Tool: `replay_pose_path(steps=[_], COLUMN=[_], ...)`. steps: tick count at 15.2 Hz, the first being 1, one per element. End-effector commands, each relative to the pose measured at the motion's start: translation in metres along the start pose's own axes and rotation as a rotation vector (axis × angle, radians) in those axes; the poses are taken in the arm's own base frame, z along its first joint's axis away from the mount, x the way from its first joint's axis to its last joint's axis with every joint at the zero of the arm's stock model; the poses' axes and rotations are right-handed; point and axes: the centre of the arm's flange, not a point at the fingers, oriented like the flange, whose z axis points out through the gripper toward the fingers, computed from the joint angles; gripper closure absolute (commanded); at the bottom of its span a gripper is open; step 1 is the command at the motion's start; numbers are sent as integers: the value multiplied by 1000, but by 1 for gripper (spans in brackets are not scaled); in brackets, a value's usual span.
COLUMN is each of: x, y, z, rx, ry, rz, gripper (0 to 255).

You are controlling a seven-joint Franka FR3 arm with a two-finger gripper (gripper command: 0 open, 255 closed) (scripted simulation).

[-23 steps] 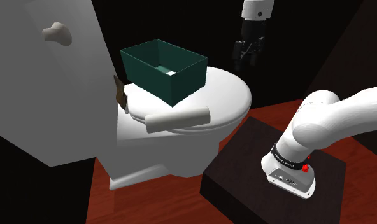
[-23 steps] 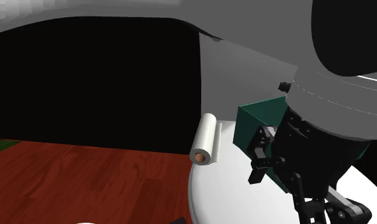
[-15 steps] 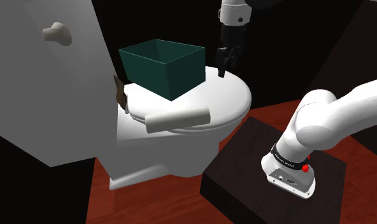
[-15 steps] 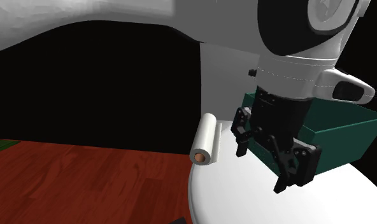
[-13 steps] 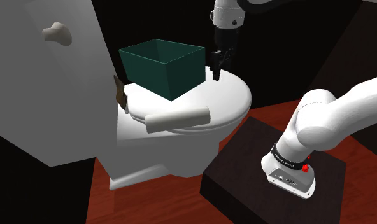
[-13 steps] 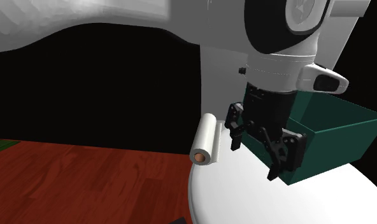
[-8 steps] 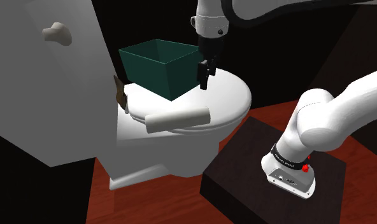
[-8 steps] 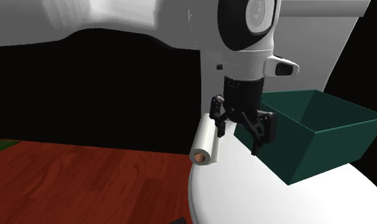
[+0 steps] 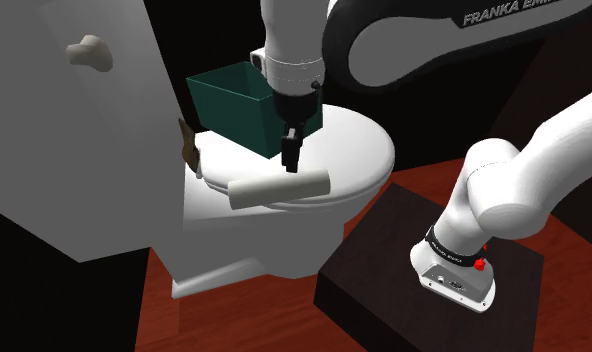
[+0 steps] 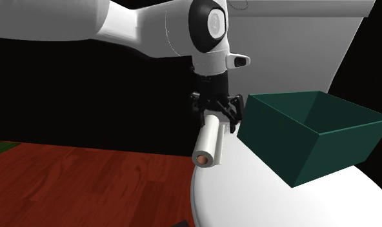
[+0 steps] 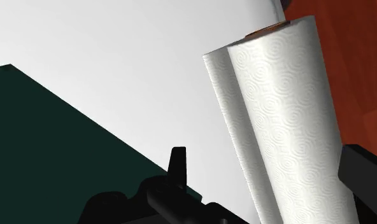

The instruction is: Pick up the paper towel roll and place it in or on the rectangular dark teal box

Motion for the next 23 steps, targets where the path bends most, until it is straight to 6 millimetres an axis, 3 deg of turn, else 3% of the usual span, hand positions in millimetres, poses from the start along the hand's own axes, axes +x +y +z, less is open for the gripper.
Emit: replay_pose_path(steps=[1,3,11,19,20,23], x=[8,14,15,15,15,15], y=[-28,-56,-54,-54,-54,-54], z=[4,6,46,46,46,46], rx=[-22,-44,-44,-44,-44,-44], ry=[16,31,31,31,31,31], rz=[-74,-147,-147,-147,-147,-147], gripper=[0,0,0,0,255,255])
